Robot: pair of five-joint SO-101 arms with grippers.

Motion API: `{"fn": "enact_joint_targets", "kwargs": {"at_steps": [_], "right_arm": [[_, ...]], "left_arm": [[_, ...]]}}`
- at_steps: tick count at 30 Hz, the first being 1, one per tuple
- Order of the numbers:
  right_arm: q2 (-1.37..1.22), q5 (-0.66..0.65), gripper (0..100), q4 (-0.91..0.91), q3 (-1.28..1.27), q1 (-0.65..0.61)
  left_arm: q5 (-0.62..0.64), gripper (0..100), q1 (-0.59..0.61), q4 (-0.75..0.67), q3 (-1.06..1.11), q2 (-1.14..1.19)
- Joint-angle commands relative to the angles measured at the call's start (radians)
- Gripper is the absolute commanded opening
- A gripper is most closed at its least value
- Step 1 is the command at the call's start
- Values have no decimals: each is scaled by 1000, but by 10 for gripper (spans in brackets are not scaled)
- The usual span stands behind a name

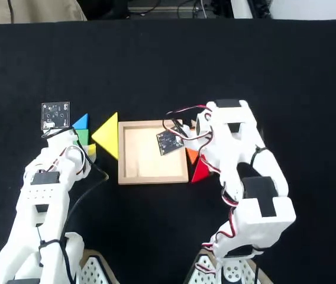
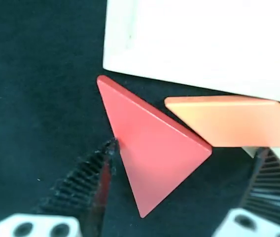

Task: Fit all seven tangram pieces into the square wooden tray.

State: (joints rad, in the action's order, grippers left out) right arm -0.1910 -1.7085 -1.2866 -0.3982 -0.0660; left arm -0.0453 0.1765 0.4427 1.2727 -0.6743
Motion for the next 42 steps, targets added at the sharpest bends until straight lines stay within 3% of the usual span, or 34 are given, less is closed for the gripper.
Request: {"fn": "enact_joint_targets", "kwargs": {"at_steps": [1, 11, 42], "right_arm": [[-4, 6, 404, 12, -1, 28], [-2, -44, 403, 9, -45, 95], [-2, -41, 403, 11, -82, 0]], "left_arm": [[-5, 238, -18, -23, -13, -12], [-5, 238, -18, -23, -13, -12], [-5, 238, -19, -77, 8, -12]]}}
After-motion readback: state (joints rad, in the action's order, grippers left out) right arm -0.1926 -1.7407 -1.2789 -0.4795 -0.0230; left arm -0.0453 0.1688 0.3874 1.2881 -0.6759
